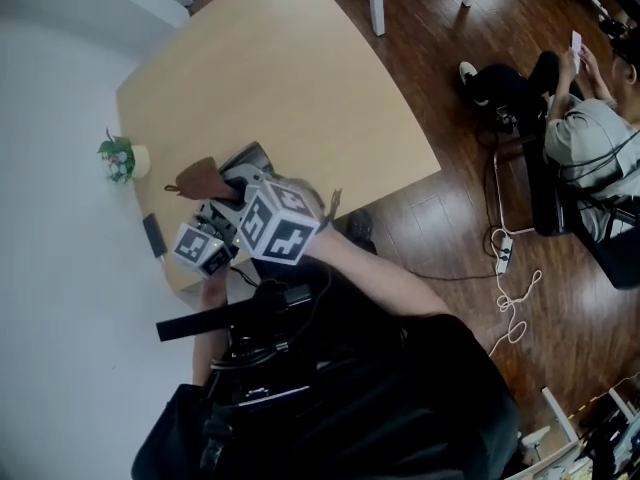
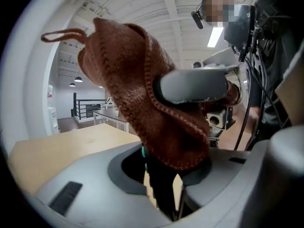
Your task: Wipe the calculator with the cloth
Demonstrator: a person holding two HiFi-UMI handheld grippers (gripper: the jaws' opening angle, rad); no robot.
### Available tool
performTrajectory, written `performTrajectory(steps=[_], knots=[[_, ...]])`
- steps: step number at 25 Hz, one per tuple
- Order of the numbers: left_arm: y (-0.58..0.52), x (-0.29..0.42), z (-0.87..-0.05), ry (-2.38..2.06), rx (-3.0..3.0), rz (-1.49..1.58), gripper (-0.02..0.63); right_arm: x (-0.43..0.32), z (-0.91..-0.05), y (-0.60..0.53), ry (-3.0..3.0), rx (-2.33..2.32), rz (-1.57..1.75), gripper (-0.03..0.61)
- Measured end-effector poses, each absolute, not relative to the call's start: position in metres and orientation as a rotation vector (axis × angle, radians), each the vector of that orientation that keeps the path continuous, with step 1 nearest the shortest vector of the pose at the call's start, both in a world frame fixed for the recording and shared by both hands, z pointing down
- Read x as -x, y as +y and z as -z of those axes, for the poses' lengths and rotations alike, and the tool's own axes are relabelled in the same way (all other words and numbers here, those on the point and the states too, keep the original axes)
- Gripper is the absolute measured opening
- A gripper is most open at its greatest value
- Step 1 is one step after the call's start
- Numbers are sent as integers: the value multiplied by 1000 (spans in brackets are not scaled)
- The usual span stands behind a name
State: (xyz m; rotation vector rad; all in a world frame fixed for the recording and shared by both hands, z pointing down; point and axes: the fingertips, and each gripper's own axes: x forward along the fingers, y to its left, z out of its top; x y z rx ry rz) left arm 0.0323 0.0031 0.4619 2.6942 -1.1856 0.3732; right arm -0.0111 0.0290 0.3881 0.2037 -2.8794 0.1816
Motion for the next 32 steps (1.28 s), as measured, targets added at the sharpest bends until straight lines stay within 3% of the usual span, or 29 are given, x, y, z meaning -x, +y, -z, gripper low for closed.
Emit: performTrajectory(steps=[4,9,20,24,32], knots=[[2,-22,-465,-1223,-2660,-365,135,-16,-404,-2,-2872,-319,-329,64],[1,-17,-452,-1191,-2637,-138,133,-54,-438,-47,-2830,-463,-477,64],[-6,4,-423,-756,-2203,741,140,-138,-584,-60,-2514,-667,-836,61],[-34,38,-438,-707,-2050,916,135,-132,-593,-89,-2498,-716,-854,61],[-6,68,-454,-709,-1939,1036,134,-78,-571,-42,-2515,-559,-786,63]])
